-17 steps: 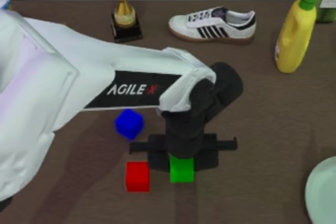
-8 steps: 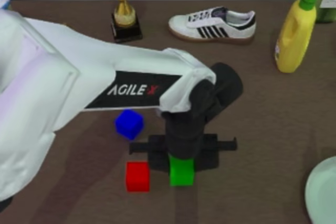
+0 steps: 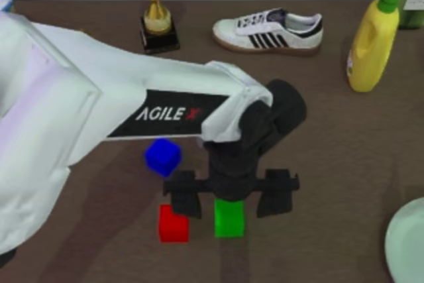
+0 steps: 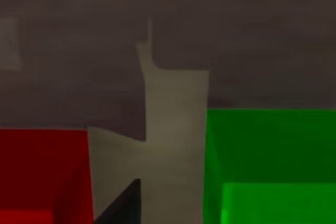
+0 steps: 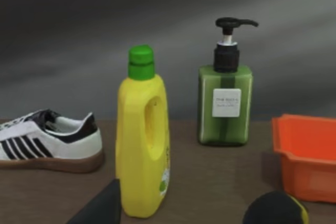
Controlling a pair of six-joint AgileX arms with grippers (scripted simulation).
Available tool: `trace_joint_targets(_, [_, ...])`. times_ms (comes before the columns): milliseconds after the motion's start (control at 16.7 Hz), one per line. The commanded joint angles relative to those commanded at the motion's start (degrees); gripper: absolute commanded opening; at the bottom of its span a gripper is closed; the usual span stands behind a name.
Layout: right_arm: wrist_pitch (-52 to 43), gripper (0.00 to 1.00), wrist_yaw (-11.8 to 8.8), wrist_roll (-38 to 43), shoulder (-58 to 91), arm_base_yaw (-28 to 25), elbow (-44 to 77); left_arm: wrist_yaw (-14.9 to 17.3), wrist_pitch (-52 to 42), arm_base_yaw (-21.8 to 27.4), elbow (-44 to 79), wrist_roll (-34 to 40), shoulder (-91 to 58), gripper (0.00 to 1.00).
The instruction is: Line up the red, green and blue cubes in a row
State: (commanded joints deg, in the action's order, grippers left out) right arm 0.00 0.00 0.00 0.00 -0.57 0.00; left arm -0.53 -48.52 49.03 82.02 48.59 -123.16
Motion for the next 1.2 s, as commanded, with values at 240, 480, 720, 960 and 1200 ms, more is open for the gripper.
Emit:
trace_joint_targets(240, [0.0, 1.00, 0.0, 0.0, 0.0, 0.0, 0.0, 0.0, 0.0, 0.0, 0.0, 0.0, 0.0, 1.00])
trace_joint_targets(480, [0.0, 1.00, 0.0, 0.0, 0.0, 0.0, 0.0, 0.0, -1.0, 0.0, 0.8, 0.0, 0.3, 1.00])
trace_joint_targets(720, [0.0, 1.00, 0.0, 0.0, 0.0, 0.0, 0.0, 0.0, -9.0, -0.6, 5.3, 0.3, 3.2, 1.00])
trace_joint_targets(960, [0.0, 1.00, 0.0, 0.0, 0.0, 0.0, 0.0, 0.0, -13.9, -1.0, 8.4, 0.3, 5.5, 1.00])
trace_joint_targets(1200, [0.0, 1.00, 0.0, 0.0, 0.0, 0.0, 0.0, 0.0, -13.7, -0.7, 8.3, 0.1, 5.3, 1.00])
